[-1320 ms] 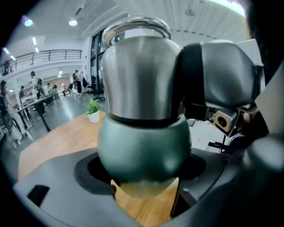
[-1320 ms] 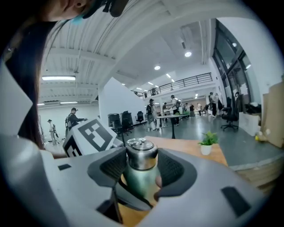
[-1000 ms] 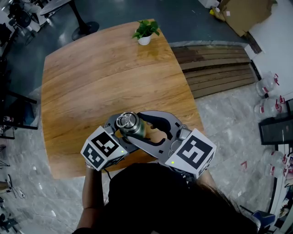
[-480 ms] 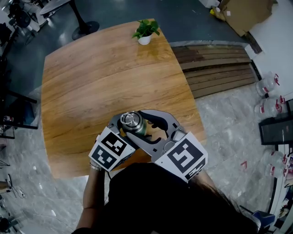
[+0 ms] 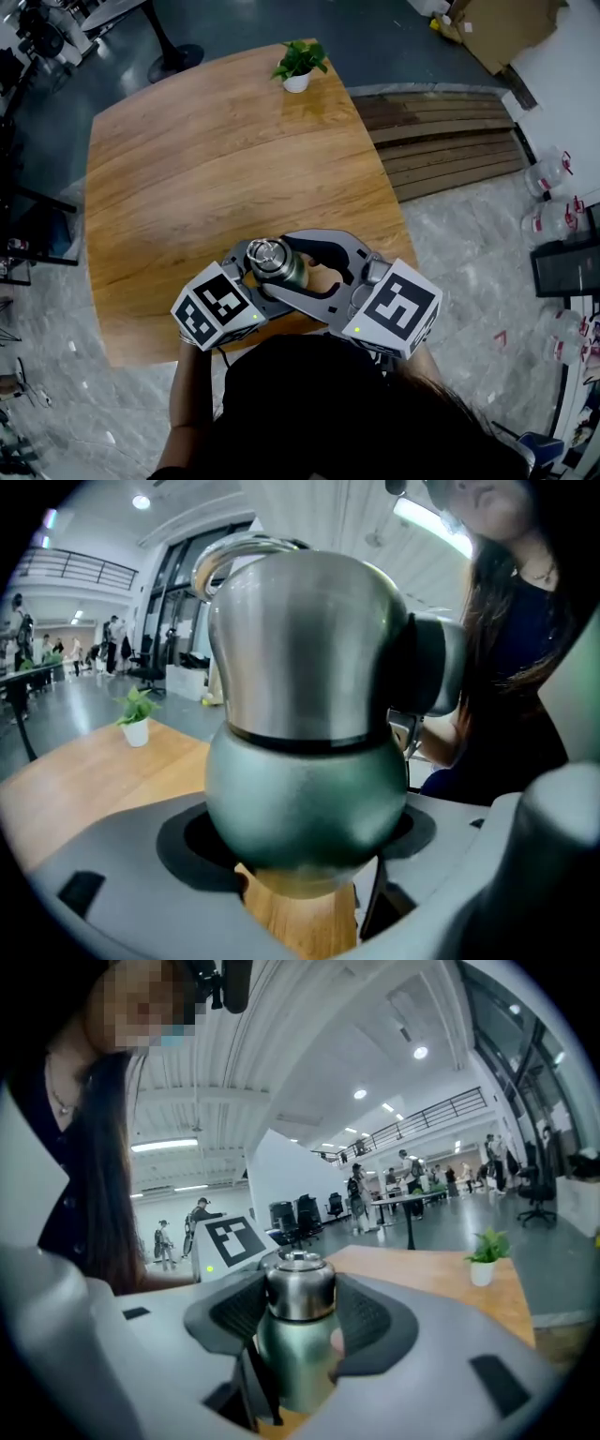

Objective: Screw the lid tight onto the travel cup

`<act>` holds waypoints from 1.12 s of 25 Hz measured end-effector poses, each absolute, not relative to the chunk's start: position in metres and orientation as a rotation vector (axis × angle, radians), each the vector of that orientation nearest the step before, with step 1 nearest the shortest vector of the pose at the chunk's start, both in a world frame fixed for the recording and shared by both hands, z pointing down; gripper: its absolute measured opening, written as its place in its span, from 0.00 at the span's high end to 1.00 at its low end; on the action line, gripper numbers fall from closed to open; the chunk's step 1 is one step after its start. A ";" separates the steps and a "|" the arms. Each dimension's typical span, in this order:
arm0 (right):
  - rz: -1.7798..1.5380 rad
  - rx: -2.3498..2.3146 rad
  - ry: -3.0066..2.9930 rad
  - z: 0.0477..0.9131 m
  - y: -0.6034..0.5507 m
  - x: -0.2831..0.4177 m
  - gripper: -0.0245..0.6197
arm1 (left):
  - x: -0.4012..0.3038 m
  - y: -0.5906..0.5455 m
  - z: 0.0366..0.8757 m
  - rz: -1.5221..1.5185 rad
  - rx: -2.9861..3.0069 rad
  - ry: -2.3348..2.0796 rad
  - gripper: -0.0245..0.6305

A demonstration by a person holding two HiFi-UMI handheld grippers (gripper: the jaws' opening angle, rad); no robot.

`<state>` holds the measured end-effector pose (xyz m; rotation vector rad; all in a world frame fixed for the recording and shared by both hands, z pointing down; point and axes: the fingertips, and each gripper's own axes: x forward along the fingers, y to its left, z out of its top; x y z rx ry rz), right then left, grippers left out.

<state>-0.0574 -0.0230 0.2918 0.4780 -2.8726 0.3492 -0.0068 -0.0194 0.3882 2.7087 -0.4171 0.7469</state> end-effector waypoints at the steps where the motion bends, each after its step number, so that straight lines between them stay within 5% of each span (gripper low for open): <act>1: 0.329 0.520 -2.861 0.292 -0.027 -0.058 0.60 | -0.008 -0.024 0.389 0.750 2.697 -0.456 0.37; 8: 0.242 0.725 -2.749 0.303 -0.038 -0.056 0.60 | -0.024 -0.049 0.404 0.931 2.612 -0.766 0.37; 19: 0.394 0.387 -2.877 0.294 -0.016 -0.060 0.60 | -0.010 -0.013 0.394 0.825 2.753 -0.374 0.37; 28: 0.158 0.758 -2.741 0.299 -0.038 -0.059 0.60 | -0.019 -0.040 0.404 0.879 2.602 -0.655 0.37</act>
